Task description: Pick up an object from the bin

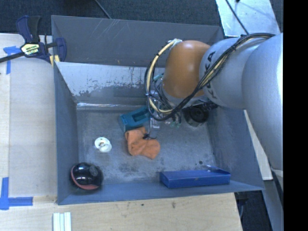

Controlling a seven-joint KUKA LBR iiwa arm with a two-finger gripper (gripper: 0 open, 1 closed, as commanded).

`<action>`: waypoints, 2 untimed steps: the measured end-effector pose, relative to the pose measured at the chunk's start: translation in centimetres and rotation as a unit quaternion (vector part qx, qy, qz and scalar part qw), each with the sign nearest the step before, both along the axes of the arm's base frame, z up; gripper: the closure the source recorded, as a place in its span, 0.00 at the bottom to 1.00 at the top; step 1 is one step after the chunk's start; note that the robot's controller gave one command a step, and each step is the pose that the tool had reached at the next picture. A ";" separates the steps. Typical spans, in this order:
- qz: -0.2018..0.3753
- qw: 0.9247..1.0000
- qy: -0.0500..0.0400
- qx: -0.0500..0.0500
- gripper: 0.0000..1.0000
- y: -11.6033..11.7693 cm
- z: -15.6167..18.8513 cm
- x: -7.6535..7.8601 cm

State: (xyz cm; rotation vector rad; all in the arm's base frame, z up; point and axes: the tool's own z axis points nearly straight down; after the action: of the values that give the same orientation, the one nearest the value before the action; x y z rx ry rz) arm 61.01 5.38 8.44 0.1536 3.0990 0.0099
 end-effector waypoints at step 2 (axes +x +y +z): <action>0.229 0.973 0.011 -0.008 0.00 2.8 -0.8 0.3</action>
Offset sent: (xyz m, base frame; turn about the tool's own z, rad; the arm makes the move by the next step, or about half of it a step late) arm 0.0016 0.0419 -0.0144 -0.4252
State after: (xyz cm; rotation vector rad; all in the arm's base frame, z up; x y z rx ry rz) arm 61.31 8.22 7.62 -0.5648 3.0757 -0.0018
